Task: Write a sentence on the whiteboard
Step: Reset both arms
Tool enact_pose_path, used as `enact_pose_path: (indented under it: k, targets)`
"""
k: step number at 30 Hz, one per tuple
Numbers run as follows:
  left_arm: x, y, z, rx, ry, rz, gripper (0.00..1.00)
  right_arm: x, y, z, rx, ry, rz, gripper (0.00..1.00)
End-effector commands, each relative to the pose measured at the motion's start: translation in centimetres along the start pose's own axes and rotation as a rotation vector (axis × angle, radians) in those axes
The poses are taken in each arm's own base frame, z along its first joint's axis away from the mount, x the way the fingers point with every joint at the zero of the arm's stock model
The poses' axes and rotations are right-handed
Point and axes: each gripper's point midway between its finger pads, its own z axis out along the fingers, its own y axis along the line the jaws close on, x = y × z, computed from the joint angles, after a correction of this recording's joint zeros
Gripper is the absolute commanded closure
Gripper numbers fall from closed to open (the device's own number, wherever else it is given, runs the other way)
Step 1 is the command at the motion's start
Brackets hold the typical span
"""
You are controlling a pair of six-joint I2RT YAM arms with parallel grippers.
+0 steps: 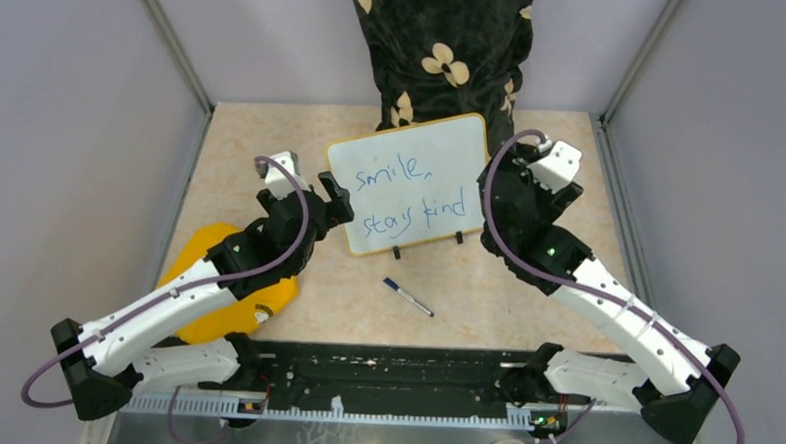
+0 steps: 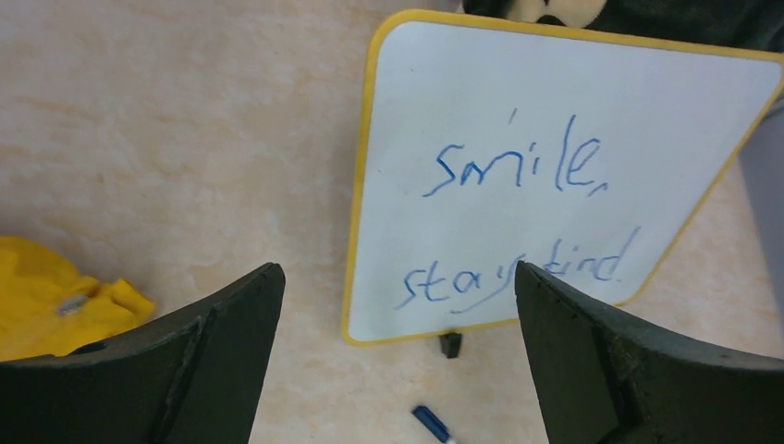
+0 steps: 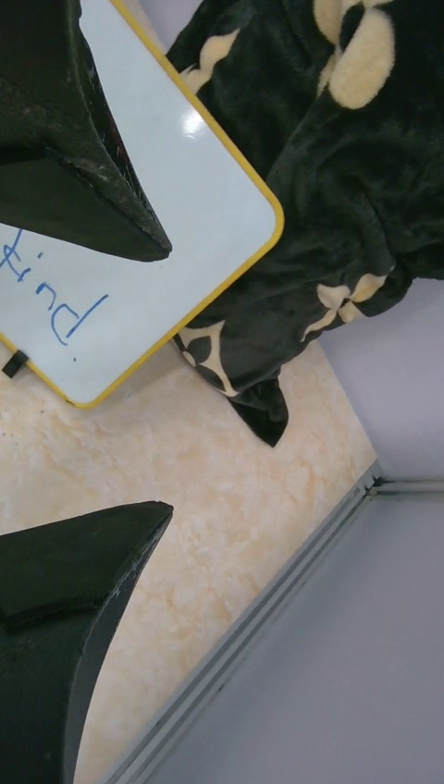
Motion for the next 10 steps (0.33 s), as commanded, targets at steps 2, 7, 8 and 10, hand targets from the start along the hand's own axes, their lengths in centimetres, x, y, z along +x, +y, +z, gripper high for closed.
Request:
enact_pose_path:
  k: [2, 7, 8, 10]
  targets:
    - [-1.3, 2.5, 0.8, -0.079, -0.108, 0.313, 0.01, 0.0, 0.6, -0.8, -0.155, -0.022, -0.013, 0.01]
    - [-0.7, 2.5, 0.5, 0.036, -0.159, 0.372, 0.01, 0.3, 0.6, -1.9, -0.33, -0.075, 0.003, 0.01]
    - [-0.8, 2.4, 0.4, 0.041, -0.163, 0.358, 0.01, 0.3, 0.6, -2.1, -0.352, -0.083, 0.007, 0.01]
    - [-1.0, 2.3, 0.4, 0.041, -0.162, 0.358, 0.01, 0.4, 0.5, -2.4, -0.386, -0.094, 0.006, 0.01]
